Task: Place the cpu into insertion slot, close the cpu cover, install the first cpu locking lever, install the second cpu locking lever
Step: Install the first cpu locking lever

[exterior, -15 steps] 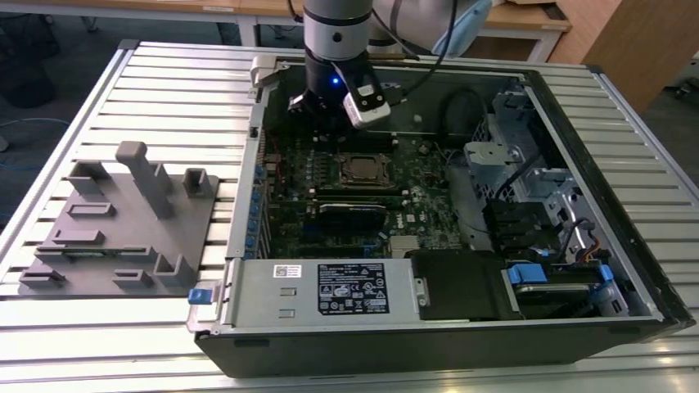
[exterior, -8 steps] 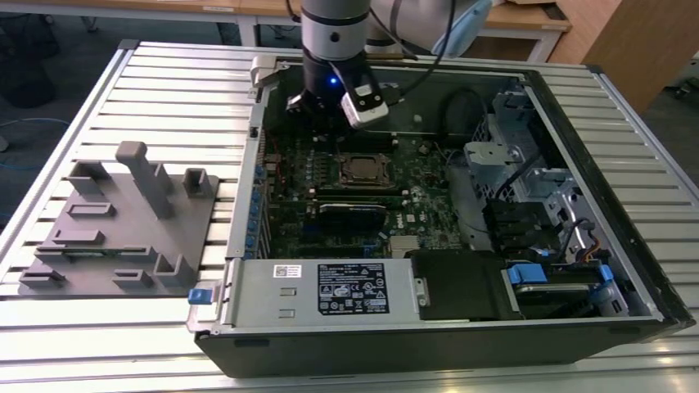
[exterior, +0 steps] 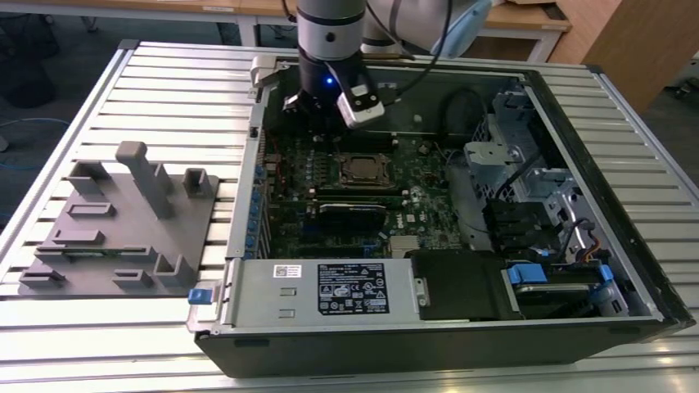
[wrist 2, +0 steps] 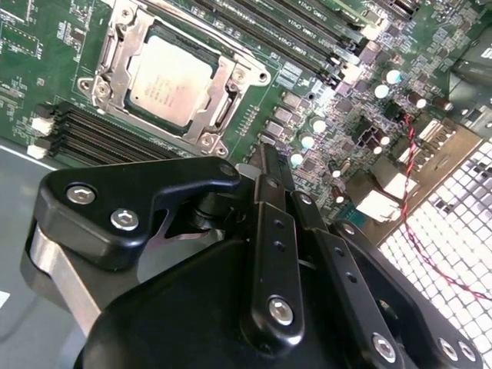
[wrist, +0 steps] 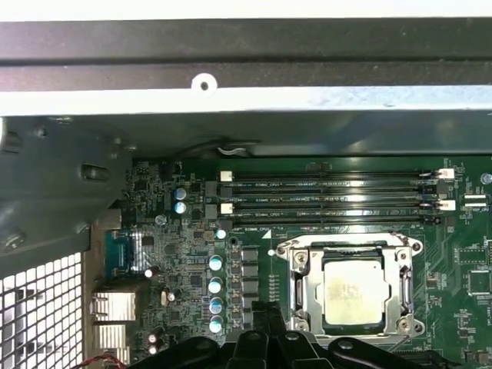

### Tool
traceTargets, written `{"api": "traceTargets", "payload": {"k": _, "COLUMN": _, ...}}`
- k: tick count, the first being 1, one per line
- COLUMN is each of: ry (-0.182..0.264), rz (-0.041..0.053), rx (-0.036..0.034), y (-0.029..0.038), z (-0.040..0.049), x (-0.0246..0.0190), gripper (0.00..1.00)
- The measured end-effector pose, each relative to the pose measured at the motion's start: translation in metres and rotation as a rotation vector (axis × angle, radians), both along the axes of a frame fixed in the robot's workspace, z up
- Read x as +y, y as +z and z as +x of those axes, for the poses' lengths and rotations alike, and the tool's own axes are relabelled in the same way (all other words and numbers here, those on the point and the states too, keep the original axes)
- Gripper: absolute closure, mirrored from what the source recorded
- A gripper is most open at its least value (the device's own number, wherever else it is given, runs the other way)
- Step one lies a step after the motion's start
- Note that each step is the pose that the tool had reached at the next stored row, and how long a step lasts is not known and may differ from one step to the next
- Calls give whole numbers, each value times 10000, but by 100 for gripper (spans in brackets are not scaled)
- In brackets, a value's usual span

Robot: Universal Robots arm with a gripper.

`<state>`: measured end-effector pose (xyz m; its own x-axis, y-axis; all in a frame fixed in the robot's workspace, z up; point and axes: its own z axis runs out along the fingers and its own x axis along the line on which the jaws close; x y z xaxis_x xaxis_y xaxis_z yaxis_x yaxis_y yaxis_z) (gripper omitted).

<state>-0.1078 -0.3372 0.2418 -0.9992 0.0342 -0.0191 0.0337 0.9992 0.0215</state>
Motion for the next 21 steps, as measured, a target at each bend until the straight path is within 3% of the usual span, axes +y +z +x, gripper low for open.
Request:
{"api": "traceTargets", "payload": {"k": 2, "ry": -1, "rz": 6, "rx": -1, "y": -1, "z": -16, "x": -1, "gripper": 89}}
{"api": "traceTargets", "payload": {"k": 3, "ry": 0, "rz": 69, "rx": 0, "y": 0, "z": -20, "x": -1, "gripper": 89}}
{"api": "traceTargets", "payload": {"k": 14, "ry": 0, "rz": 1356, "rx": -2, "y": -2, "z": -39, "x": -12, "gripper": 89}}
{"api": "traceTargets", "payload": {"k": 21, "ry": -1, "rz": 1828, "rx": -2, "y": -4, "z": -55, "x": -20, "gripper": 89}}
